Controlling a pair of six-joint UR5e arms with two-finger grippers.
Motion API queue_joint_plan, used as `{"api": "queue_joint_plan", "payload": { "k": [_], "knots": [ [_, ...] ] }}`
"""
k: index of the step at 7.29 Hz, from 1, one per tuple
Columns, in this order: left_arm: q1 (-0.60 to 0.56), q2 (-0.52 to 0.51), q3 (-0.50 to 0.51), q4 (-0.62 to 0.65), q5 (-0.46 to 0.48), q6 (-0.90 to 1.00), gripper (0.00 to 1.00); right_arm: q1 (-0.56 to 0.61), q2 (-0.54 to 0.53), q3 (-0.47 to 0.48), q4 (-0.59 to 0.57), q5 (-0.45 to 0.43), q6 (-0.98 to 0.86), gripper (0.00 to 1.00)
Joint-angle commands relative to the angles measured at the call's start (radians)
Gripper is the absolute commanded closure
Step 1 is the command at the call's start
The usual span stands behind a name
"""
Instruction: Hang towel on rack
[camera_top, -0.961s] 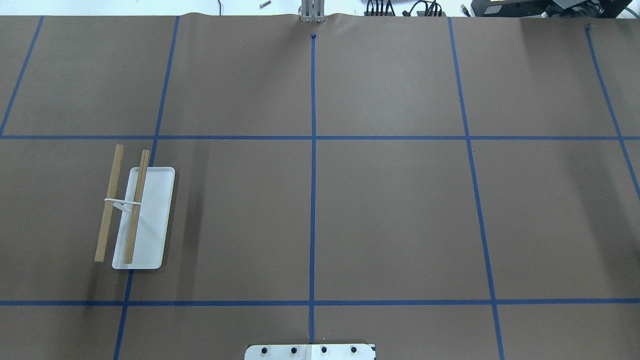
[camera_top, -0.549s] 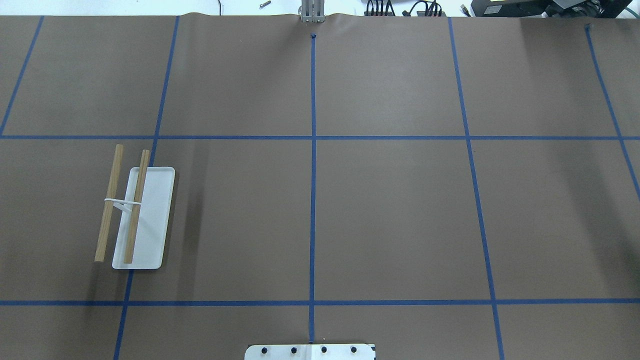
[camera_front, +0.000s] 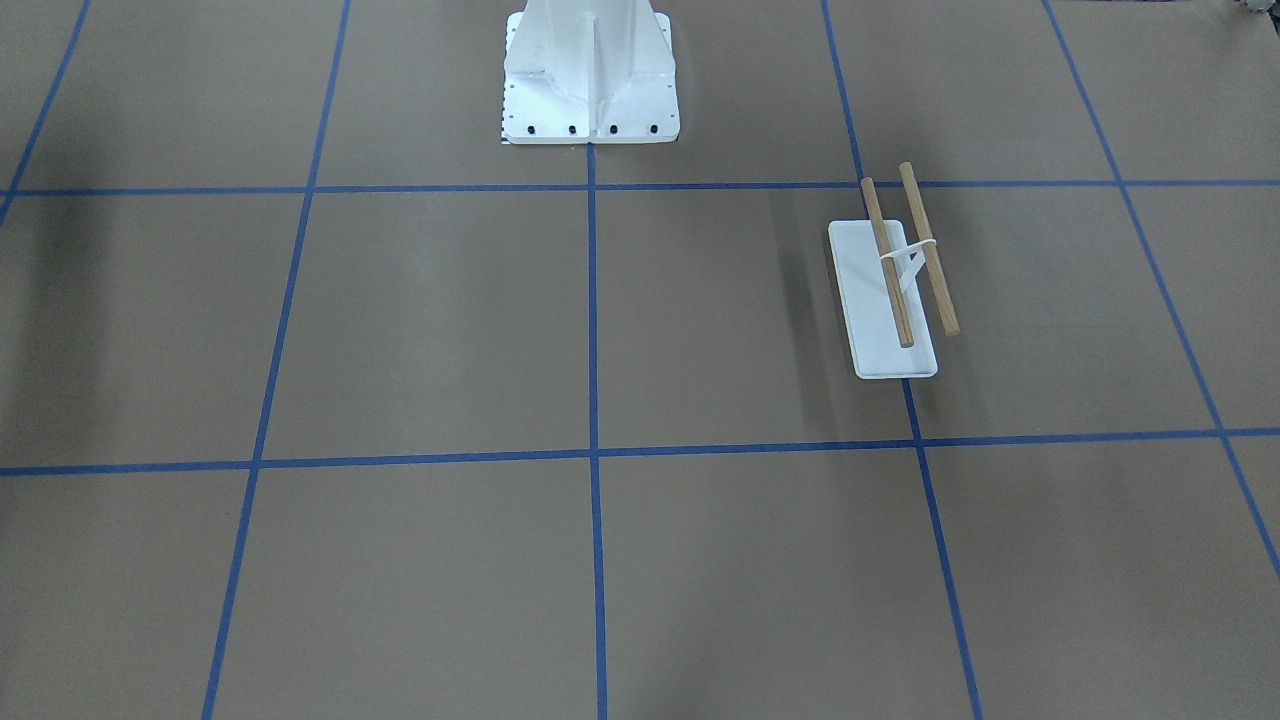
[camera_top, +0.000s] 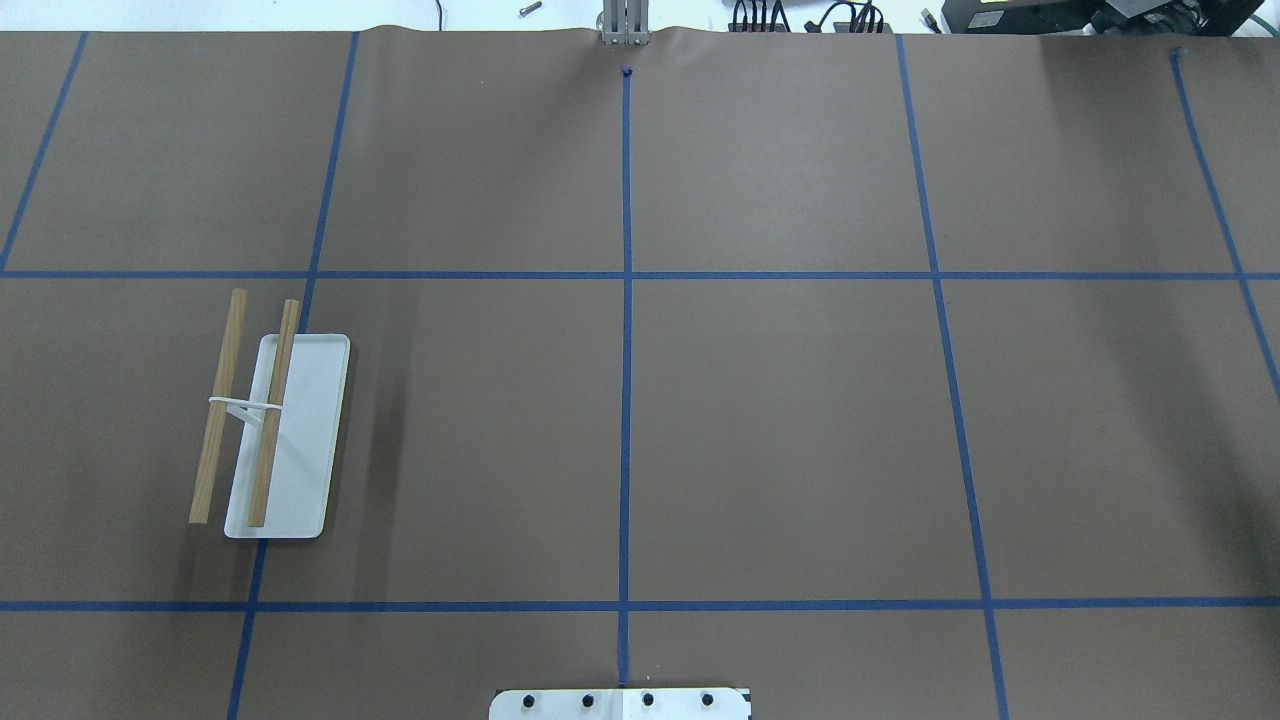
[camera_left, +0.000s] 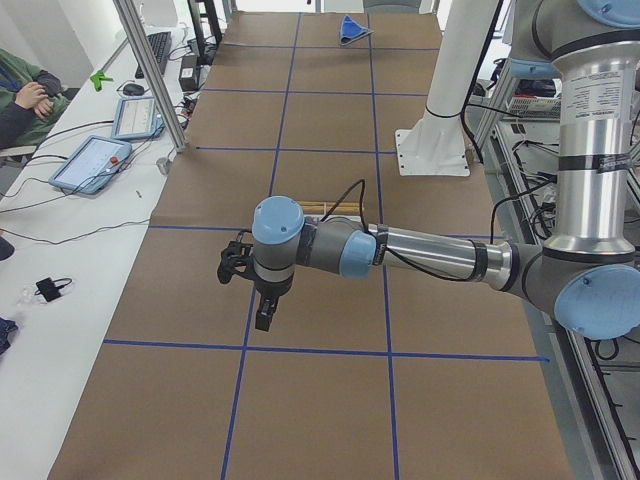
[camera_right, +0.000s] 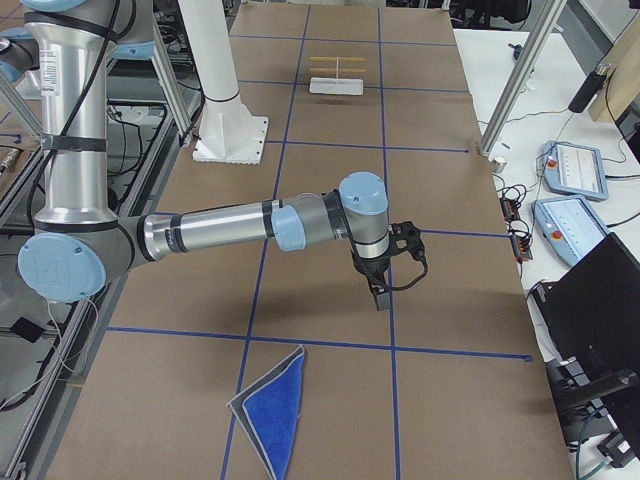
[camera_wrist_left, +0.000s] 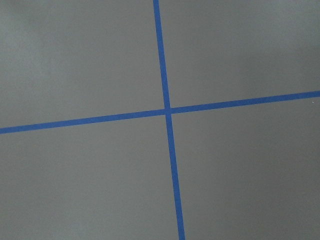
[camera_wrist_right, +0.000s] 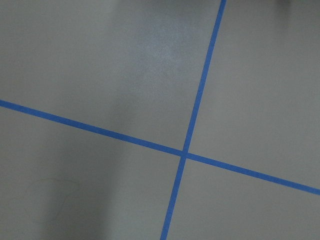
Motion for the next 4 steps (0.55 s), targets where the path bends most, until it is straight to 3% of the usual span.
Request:
{"api": "queue_joint_plan", "payload": {
  "k": [1, 3, 4],
  "knots": [
    [0.000, 0.000, 0.036, -0.170, -0.005, 0.000, 0.01, -0.010, -0.059, -0.001, 0.071, 0.005, -0.066, 0.00],
    [0.000, 0.013, 0.043, -0.222, -0.003, 0.003, 0.01, -0.057, -0.144, 0.003, 0.073, 0.010, -0.050, 0.00],
    [0.000, 0.031, 0.043, -0.258, -0.003, 0.007, 0.01, -0.098, -0.189, 0.002, 0.129, 0.010, -0.045, 0.00]
  ]
}}
